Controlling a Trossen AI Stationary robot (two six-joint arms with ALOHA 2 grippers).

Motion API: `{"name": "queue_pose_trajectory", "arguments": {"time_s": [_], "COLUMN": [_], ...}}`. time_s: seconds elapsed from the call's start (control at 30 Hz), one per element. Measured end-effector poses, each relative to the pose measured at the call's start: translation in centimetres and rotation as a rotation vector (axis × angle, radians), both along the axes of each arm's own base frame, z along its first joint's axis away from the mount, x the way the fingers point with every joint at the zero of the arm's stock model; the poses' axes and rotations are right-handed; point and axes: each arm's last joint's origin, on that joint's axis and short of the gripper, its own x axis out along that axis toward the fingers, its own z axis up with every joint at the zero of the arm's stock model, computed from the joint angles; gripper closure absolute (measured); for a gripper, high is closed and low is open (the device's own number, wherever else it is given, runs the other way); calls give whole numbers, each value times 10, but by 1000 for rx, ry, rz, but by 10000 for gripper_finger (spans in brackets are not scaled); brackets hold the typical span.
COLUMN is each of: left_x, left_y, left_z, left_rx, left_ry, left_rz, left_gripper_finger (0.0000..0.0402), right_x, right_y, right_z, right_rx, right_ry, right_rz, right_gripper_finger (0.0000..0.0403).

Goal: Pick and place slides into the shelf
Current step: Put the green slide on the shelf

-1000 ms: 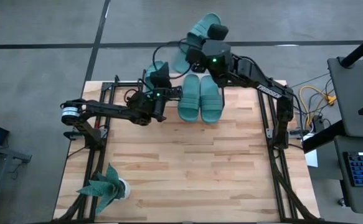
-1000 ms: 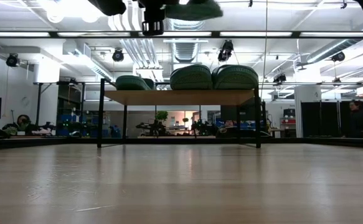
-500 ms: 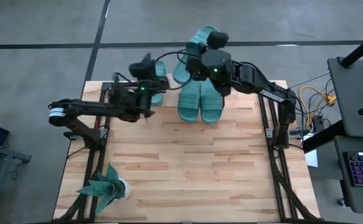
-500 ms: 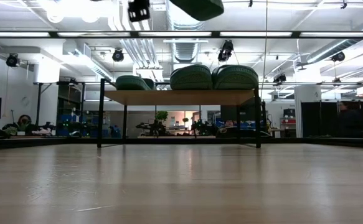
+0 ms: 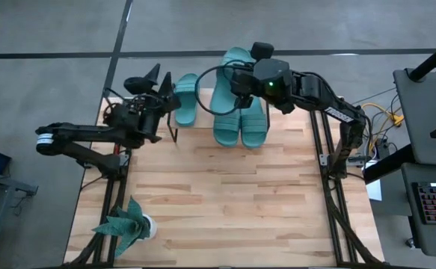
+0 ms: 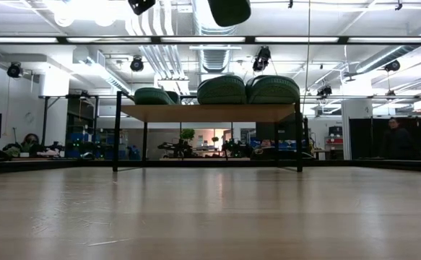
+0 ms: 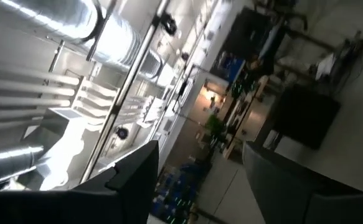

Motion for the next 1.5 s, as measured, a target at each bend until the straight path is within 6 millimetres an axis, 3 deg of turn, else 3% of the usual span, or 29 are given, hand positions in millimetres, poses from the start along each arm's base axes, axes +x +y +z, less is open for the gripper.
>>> {"name": "queue_pose_trajectory", "arguments": {"time_s": [0.27, 0.47, 0.67, 0.83, 1.1, 1.5], "left_x": [-19, -28, -54, -78, -105, -112], "left_y": [-6, -9, -19, -24, -28, -29], "left_z": [-22, -34, -33, -31, -32, -43], "left_rx": [72, -200, -498, -588, -670, -708], "left_ry": [-175, -177, -316, -450, -566, -546], "left_rz": [-318, -558, -904, -1047, -1120, -1137], "left_gripper_finger": [185, 185, 185, 185, 185, 185], "right_x": [1, 1, 5, 12, 41, 61], "right_y": [0, 1, 2, -8, -39, -71], "right_z": [0, 0, 0, -5, -45, -109], "right_rx": [2, 10, 44, 87, 8, -113], "right_ry": [-2, -4, -21, -54, 5, 122], "right_rz": [22, 48, 154, 261, 253, 227], "right_gripper_finger": [395, 395, 395, 395, 395, 395]}}
